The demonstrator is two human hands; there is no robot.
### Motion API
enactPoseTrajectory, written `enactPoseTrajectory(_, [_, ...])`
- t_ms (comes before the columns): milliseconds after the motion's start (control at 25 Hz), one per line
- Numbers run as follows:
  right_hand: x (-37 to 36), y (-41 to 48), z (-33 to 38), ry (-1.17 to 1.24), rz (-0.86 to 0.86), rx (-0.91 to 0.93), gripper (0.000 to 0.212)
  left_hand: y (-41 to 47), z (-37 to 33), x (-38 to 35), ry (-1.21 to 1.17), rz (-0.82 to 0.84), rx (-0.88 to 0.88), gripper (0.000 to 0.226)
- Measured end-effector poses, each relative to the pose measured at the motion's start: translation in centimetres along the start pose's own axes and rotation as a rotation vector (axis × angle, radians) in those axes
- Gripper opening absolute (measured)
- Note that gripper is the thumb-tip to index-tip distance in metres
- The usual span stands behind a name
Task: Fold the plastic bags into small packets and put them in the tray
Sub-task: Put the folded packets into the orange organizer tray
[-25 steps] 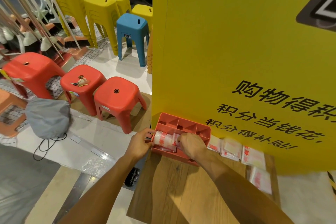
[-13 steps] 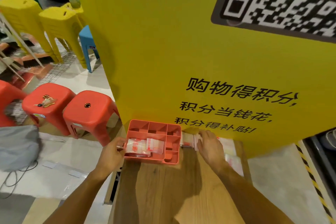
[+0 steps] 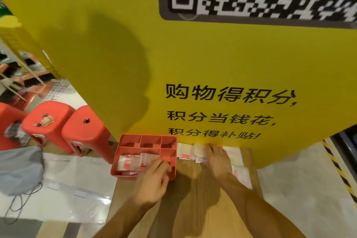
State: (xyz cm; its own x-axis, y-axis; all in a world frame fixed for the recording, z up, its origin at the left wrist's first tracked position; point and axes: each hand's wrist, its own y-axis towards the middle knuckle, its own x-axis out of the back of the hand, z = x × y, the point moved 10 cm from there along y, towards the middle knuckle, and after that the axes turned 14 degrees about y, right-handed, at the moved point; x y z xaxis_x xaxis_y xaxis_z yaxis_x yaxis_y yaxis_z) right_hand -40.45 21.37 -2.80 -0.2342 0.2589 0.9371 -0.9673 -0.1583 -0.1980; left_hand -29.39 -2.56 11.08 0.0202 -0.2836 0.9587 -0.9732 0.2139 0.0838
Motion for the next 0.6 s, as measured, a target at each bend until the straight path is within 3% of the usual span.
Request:
enactPoseTrajectory(120, [0.4, -0.4, 0.7, -0.003, -0.014, 0.084, 0.064, 2.3, -6.1, -5.7, 0.023, 0.201, -0.118, 0.029])
enactPoseTrajectory(280, [3.0, -2.2, 0.3, 0.077, -0.076, 0.114, 0.048, 5.5, -8.9, -10.4, 0.156, 0.379, -0.019, 0.041])
enactPoseTrajectory(440, [8.0, -4.8, -2.5, 0.127, -0.217, 0.043, 0.045, 8.7, -9.7, -12.4, 0.382, 0.335, -0.062, 0.059])
enactPoseTrajectory(600, [9.8, -7.6, -6.0, 0.165, -0.239, -0.006, 0.06, 11.6, -11.2, -15.6, 0.496, 0.338, -0.176, 0.07])
